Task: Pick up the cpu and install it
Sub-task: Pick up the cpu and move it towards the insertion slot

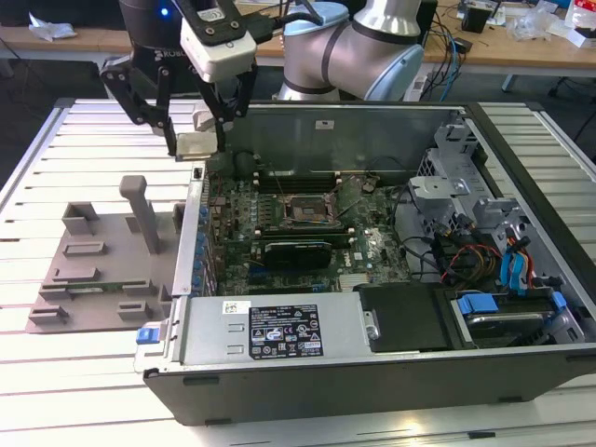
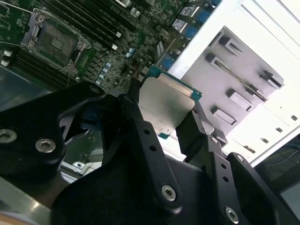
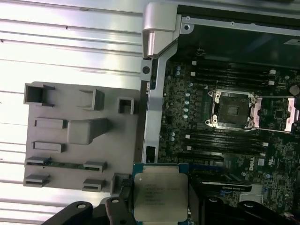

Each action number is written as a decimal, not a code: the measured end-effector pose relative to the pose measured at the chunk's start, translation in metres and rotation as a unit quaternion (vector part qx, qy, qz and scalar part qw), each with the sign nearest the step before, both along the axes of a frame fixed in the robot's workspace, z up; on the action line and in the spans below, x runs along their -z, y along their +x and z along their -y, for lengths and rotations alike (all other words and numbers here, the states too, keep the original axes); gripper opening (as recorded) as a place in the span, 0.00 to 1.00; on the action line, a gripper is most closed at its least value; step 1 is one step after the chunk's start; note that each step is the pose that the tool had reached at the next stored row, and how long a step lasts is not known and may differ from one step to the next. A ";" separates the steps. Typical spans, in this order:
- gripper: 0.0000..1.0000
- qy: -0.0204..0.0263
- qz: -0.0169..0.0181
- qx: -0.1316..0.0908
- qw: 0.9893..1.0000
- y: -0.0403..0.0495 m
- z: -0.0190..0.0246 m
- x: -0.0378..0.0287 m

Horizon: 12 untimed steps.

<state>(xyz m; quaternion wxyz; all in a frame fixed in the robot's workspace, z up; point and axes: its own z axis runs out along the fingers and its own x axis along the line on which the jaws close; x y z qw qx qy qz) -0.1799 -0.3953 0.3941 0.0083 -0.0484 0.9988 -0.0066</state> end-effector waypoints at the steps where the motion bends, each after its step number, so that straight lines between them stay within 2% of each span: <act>1: 0.55 0.000 0.000 0.000 1.000 0.0007 0.0000 0.0004; 9: 0.55 0.000 0.000 0.000 1.000 0.0115 -0.0005 0.0051; 12: 0.55 0.000 0.000 0.000 1.000 0.0172 -0.0037 0.0087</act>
